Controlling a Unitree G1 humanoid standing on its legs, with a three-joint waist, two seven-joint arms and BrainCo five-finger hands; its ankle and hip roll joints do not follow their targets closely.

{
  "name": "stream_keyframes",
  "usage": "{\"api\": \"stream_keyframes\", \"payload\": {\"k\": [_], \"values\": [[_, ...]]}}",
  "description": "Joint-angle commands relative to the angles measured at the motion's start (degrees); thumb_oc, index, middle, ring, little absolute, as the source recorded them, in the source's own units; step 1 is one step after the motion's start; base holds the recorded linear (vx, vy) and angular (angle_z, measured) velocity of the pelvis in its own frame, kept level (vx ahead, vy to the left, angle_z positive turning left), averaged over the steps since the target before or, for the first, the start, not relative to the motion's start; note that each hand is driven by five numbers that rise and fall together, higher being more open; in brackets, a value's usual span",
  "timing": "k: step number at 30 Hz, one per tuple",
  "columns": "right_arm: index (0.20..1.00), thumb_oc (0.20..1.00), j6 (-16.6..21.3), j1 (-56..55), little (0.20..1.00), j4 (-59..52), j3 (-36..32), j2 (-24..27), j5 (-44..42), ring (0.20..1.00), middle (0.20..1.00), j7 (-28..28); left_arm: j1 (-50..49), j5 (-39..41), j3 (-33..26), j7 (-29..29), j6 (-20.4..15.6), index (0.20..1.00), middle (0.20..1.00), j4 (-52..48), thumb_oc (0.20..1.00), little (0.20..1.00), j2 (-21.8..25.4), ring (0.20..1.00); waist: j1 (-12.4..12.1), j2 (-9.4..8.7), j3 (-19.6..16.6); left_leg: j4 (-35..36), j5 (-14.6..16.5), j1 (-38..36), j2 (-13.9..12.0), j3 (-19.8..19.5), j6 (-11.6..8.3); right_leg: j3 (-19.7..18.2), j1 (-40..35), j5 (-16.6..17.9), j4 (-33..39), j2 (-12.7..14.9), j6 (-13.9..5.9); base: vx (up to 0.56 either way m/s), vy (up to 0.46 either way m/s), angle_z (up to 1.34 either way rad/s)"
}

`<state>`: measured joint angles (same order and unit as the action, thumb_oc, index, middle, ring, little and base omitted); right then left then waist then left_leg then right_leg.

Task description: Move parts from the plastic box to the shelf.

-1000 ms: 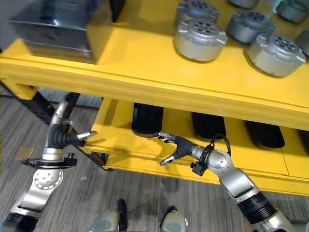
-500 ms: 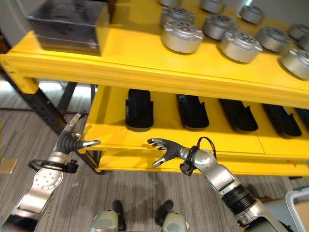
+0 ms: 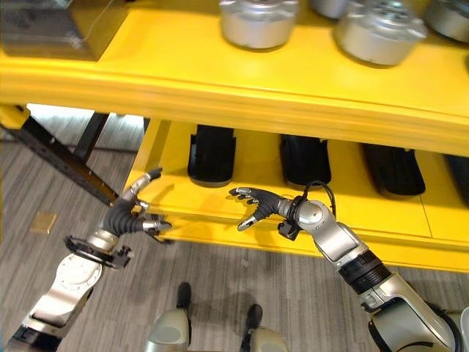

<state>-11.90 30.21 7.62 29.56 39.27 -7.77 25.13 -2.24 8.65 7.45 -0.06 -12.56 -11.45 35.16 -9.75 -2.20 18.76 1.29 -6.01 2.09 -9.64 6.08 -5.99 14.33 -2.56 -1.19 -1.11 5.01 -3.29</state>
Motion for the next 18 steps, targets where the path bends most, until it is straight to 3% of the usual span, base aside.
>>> {"api": "stream_keyframes", "payload": {"k": [1, 7, 18], "values": [[1.000, 1.000, 4.1, 3.7, 1.000, -0.4, -1.8, 0.5, 1.6, 1.000, 1.000, -3.6, -1.1, 7.9, -2.4, 0.6, -0.4, 1.000, 1.000, -4.1, 1.000, 1.000, 1.8, 1.000, -0.9, -1.38, 0.5, -4.9, 3.0, 0.8, 0.2, 0.6, 0.12, 3.6, 0.7, -1.0, -6.5, 5.0, -3.83, -0.07, -0.021, 0.15], [1.000, 1.000, 6.0, 11.1, 1.000, 3.9, -3.7, 1.1, 4.9, 1.000, 1.000, -3.7, 0.6, 10.6, -4.7, 1.4, 0.4, 1.000, 1.000, -5.6, 1.000, 1.000, 1.8, 1.000, -2.5, -1.15, 4.5, -6.7, 2.7, 4.9, 0.5, -0.8, -0.14, 4.3, 4.0, -1.1, -8.2, 5.3, -3.91, -0.14, -0.048, 0.06], [1.000, 1.000, 1.0, 19.2, 1.000, 8.8, 2.0, 0.5, 11.0, 1.000, 1.000, -1.8, 3.3, 10.7, -8.1, 5.0, 0.6, 1.000, 1.000, -5.8, 1.000, 1.000, 1.6, 1.000, -4.4, -1.67, 8.8, -8.8, 2.2, 9.3, 1.5, -1.7, 0.25, 4.1, 7.9, -1.7, -10.5, 4.6, -3.00, -0.09, -0.027, -0.03]]}}
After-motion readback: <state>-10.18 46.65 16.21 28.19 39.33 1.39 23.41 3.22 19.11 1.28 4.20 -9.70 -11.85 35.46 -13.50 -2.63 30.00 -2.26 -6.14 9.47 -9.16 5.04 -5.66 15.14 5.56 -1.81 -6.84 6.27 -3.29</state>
